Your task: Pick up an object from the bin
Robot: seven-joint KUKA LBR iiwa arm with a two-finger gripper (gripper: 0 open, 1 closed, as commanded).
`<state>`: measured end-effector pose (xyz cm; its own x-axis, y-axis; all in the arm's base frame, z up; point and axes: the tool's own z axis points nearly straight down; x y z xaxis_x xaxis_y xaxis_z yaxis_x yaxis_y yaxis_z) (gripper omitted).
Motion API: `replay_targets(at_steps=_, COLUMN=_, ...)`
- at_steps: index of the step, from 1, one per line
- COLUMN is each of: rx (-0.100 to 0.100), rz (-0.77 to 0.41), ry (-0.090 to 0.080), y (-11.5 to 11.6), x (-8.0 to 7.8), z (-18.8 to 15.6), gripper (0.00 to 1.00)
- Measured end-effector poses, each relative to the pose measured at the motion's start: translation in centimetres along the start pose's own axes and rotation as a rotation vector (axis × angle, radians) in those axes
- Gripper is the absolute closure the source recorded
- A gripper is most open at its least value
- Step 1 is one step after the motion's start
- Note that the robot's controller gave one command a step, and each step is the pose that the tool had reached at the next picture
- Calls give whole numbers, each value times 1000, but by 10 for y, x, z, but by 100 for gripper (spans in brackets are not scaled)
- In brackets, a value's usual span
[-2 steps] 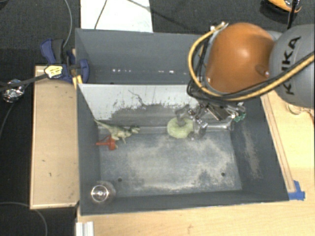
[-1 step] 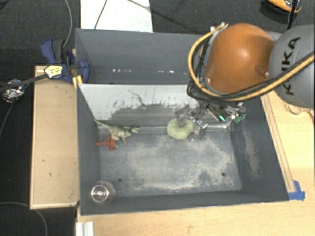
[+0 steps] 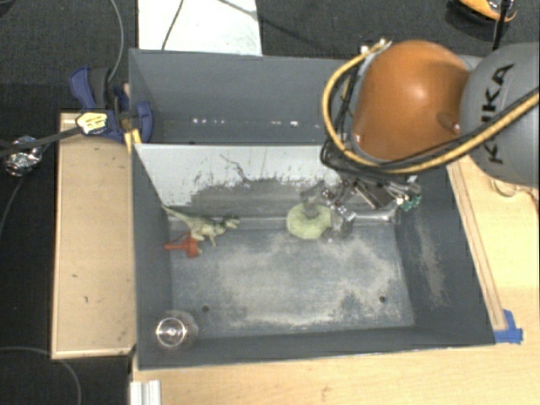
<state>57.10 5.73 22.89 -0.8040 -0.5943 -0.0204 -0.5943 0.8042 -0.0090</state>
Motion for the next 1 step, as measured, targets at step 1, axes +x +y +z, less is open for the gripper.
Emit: replay_targets(at_steps=1, rx=0, rz=4, ry=1, y=0, x=0, z=0, gripper=100)
